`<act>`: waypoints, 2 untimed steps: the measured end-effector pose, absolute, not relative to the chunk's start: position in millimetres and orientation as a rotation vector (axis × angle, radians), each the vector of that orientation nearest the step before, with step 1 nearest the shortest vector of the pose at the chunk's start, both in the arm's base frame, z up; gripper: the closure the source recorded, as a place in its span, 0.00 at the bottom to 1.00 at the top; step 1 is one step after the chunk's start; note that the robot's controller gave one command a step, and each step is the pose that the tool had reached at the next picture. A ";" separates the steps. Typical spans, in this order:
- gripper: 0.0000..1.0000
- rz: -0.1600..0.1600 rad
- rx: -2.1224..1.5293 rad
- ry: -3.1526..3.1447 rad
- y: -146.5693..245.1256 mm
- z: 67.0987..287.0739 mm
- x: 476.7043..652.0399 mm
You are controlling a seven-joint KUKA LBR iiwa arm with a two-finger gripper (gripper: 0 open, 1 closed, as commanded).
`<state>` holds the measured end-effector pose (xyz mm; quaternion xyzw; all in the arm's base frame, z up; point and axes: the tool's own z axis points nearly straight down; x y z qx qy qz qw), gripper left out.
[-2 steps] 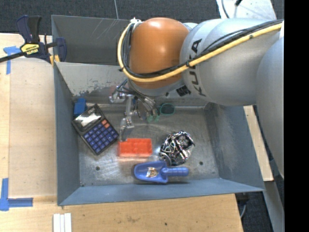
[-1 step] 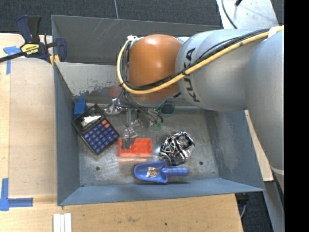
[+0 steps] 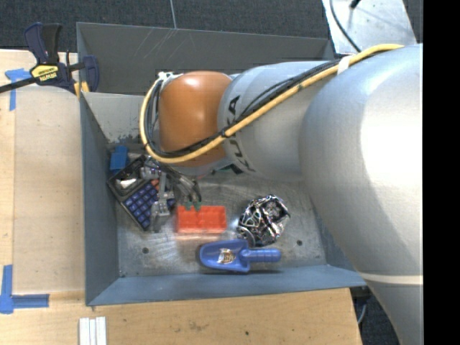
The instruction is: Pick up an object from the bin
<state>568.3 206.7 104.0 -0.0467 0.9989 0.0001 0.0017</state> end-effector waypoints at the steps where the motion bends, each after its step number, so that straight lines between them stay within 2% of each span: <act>1: 1.00 0.030 -0.235 3.089 181.3 82.4 550.4; 2: 1.00 0.031 -0.235 3.089 181.4 82.4 550.4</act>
Offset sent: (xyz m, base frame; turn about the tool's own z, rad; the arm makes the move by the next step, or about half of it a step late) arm 0.0000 0.0000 0.0000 0.0000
